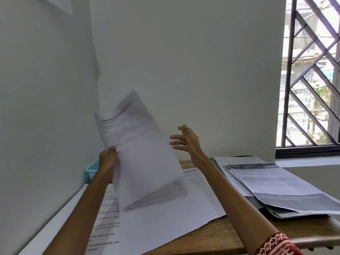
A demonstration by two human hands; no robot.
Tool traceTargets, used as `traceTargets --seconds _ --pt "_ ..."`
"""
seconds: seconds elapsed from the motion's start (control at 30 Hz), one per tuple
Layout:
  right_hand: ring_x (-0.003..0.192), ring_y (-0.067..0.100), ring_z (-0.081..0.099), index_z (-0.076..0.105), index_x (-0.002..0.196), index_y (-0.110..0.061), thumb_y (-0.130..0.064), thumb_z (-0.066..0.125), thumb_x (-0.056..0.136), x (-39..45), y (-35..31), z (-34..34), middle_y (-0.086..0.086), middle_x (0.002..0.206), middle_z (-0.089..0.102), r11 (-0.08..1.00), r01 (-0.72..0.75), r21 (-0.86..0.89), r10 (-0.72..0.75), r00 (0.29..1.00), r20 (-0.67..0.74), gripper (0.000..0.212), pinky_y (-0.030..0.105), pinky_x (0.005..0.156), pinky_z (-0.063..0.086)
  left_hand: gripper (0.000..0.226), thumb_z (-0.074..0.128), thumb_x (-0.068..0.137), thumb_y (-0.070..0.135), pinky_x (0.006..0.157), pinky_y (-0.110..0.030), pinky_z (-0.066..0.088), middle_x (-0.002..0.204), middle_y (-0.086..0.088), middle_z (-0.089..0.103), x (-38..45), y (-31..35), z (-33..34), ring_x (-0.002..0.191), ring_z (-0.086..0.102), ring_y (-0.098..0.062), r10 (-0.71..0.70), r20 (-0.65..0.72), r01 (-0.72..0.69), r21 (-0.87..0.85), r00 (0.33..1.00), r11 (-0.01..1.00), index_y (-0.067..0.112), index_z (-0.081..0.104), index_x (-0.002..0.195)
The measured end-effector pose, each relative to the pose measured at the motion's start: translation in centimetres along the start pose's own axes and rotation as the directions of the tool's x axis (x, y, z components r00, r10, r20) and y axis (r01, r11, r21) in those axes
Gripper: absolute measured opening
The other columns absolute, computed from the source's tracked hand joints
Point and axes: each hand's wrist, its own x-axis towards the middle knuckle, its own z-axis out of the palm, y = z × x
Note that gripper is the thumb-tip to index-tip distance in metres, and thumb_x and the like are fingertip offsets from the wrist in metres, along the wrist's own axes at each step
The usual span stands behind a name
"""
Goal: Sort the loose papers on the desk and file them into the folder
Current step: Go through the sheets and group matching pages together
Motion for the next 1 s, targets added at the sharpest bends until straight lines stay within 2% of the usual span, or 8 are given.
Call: traceTargets --seconds 0.13,0.23,0.3,0.37,0.47,0.67,0.87,1.0 --pt "0.054 0.016 0.061 0.055 0.108 -0.006 -0.034 0.044 0.1 -0.4 3.3 -2.3 0.011 0.082 0.067 0.994 -0.087 -0.065 0.072 0.976 -0.204 0.031 0.025 0.052 0.052 0.04 0.036 0.103 0.021 0.1 -0.03 0.043 0.13 -0.022 0.053 2.5 -4.1 -4.0 0.118 0.055 -0.029 -0.297 0.012 0.297 -0.113 0.955 0.948 -0.009 0.045 0.128" --pt "0.053 0.015 0.056 0.058 0.105 -0.005 -0.016 0.049 0.097 -0.9 6.5 -3.3 0.008 0.076 0.065 0.963 -0.225 -0.146 0.184 0.95 -0.251 0.016 0.023 0.048 0.047 0.031 0.029 0.104 0.019 0.034 -0.008 0.038 0.042 -0.006 0.057 2.3 -7.3 -5.5 0.031 0.053 -0.007 -0.403 0.097 0.409 -0.042 0.91 0.912 -0.001 0.052 0.096" --pt "0.054 0.016 0.055 0.06 0.098 -0.007 -0.003 0.049 0.089 -0.9 8.0 -3.7 0.006 0.073 0.064 0.935 -0.293 -0.202 0.242 0.94 -0.242 0.016 0.023 0.047 0.045 0.029 0.031 0.103 0.019 0.029 -0.008 0.029 0.037 -0.012 0.051 1.9 -8.6 -5.4 0.022 0.04 -0.007 -0.417 0.098 0.408 0.099 0.904 0.907 -0.001 0.05 0.114" --pt "0.053 0.016 0.056 0.06 0.089 -0.011 0.002 0.05 0.082 -0.6 9.3 -4.1 0.006 0.073 0.064 0.905 -0.33 -0.27 0.267 0.932 -0.243 0.018 0.022 0.046 0.044 0.048 0.037 0.102 0.021 0.055 -0.024 0.053 0.092 -0.043 0.06 2.4 -9.8 -4.9 0.054 0.066 -0.026 -0.387 0.06 0.37 0.188 0.92 0.91 -0.015 0.039 0.132" --pt "0.057 0.017 0.057 0.057 0.081 -0.017 0.0 0.053 0.08 0.2 10.6 -4.9 0.007 0.078 0.066 0.831 -0.354 -0.43 0.249 0.927 -0.28 0.017 0.026 0.051 0.047 0.055 0.046 0.098 0.026 0.102 -0.052 0.036 0.131 -0.04 0.042 2.6 -10.1 -4.2 0.119 0.046 -0.05 -0.384 0.045 0.365 0.224 0.922 0.903 -0.016 0.037 0.133" --pt "0.083 0.018 0.059 0.058 0.082 -0.022 -0.024 0.071 0.082 1.1 12.9 -4.2 0.005 0.104 0.065 0.657 -0.301 -0.691 0.313 0.943 -0.113 0.013 0.036 0.078 0.05 0.059 0.048 0.097 0.03 0.104 -0.059 0.028 0.13 -0.041 0.04 3.5 -11.0 -4.3 0.122 0.038 -0.056 -0.395 0.021 0.38 0.226 0.918 0.897 -0.015 0.037 0.133" --pt "0.137 0.026 0.034 0.022 0.148 -0.01 -0.037 0.08 0.072 0.3 12.6 0.1 0.008 0.15 0.035 0.415 -0.065 -0.908 0.526 0.831 0.18 0.099 0.034 0.106 0.031 0.06 0.045 0.098 0.032 0.106 -0.061 0.021 0.136 -0.04 0.032 3.6 -11.5 -4.1 0.125 0.03 -0.057 -0.409 0.029 0.396 0.2 0.912 0.896 -0.013 0.033 0.137" --pt "0.111 0.024 0.055 0.026 0.147 -0.008 -0.025 0.081 0.073 0.2 12.6 0.1 0.012 0.134 0.05 0.479 -0.185 -0.858 0.541 0.832 0.123 0.094 0.031 0.084 0.047 0.055 0.046 0.098 0.031 0.1 -0.05 0.039 0.126 -0.037 0.049 2.9 -11.1 -3.9 0.118 0.047 -0.05 -0.395 0.006 0.385 0.213 0.918 0.898 -0.012 0.04 0.132"
